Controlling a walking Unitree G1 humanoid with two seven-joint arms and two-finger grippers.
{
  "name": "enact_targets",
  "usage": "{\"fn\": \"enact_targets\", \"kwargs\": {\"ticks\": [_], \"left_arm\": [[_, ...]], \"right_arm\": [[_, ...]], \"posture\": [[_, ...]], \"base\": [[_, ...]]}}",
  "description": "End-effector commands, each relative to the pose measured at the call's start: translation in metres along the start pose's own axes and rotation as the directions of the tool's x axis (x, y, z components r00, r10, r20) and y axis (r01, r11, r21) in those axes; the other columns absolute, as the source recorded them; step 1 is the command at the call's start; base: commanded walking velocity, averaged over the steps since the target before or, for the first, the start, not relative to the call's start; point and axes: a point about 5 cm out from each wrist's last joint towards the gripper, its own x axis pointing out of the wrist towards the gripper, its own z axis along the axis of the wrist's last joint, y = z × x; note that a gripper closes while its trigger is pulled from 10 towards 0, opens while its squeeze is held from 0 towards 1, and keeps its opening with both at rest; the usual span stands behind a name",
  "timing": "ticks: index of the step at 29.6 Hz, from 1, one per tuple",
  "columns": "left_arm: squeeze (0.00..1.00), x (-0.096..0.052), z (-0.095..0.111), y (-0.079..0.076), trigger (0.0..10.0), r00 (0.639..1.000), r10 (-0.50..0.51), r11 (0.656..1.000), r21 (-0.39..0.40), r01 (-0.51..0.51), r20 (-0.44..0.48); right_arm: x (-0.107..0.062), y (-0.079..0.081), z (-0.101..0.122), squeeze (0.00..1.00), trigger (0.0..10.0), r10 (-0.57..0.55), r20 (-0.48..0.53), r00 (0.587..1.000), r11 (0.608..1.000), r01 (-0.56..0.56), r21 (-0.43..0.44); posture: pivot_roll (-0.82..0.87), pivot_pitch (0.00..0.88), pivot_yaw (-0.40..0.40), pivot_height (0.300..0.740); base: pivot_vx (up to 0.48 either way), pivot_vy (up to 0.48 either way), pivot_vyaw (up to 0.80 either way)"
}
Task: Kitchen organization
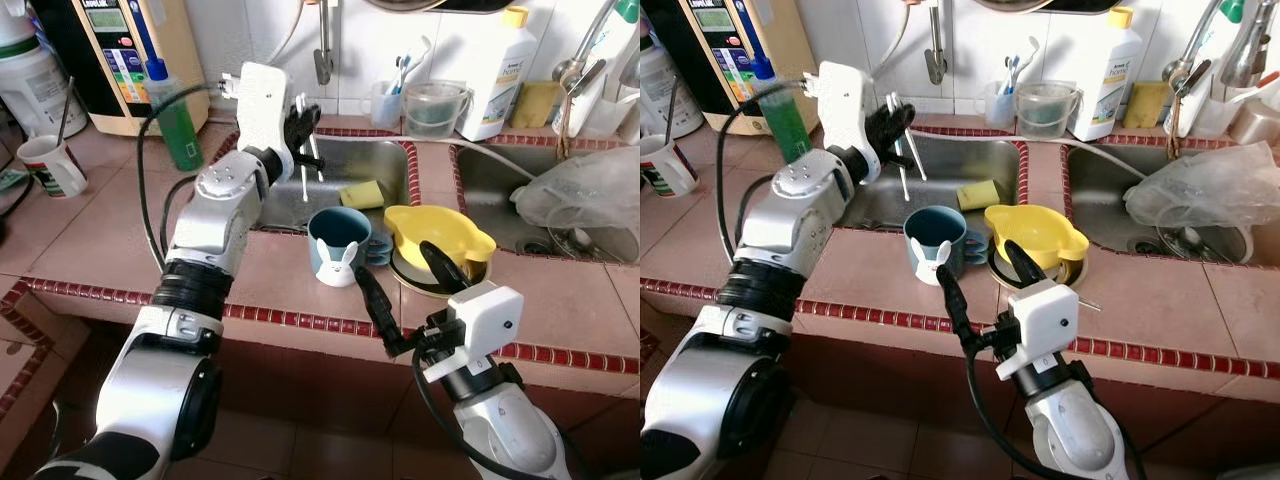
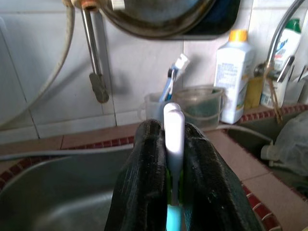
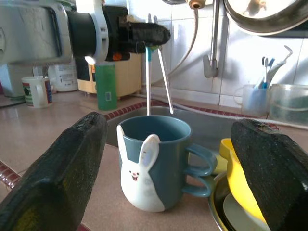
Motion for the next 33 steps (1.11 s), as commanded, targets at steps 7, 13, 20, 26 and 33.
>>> {"fn": "enact_targets", "kwargs": {"ticks": [7, 13, 20, 26, 33], "left_arm": [[0.00, 0.005, -0.011, -0.002, 10.0, 1.000, -0.003, 1.000, 0.011, 0.004, -0.029], [0.00, 0.008, -0.012, -0.006, 10.0, 0.999, -0.042, 0.999, 0.015, 0.042, -0.031], [0.00, 0.012, -0.012, -0.007, 10.0, 0.997, -0.066, 0.997, 0.026, 0.066, -0.029], [0.00, 0.015, -0.013, -0.007, 10.0, 0.996, -0.079, 0.996, 0.030, 0.080, -0.039], [0.00, 0.015, -0.019, -0.008, 10.0, 0.993, -0.102, 0.993, 0.051, 0.105, -0.059]], "right_arm": [[-0.008, 0.006, 0.009, 0.00, 10.0, -0.023, 0.015, 1.000, 0.999, 0.022, 0.035], [-0.017, 0.010, 0.015, 0.00, 10.0, -0.064, 0.010, 0.998, 0.995, 0.063, 0.079], [-0.024, 0.015, 0.019, 0.00, 10.0, -0.076, -0.006, 0.997, 0.993, 0.076, 0.092], [-0.029, 0.019, 0.021, 0.00, 10.0, -0.079, -0.019, 0.997, 0.991, 0.080, 0.104], [-0.034, 0.020, 0.025, 0.00, 10.0, -0.107, -0.025, 0.994, 0.987, 0.109, 0.116]], "posture": [[-0.27, 0.110, 0.088, 0.711], [-0.29, 0.142, 0.100, 0.711], [-0.30, 0.154, 0.105, 0.711], [-0.32, 0.164, 0.107, 0.711], [-0.33, 0.169, 0.110, 0.711]], "base": [[0.000, 0.000, 0.00], [0.000, 0.000, 0.00], [0.000, 0.000, 0.00], [0.000, 0.000, 0.00], [0.000, 0.000, 0.00]]}}
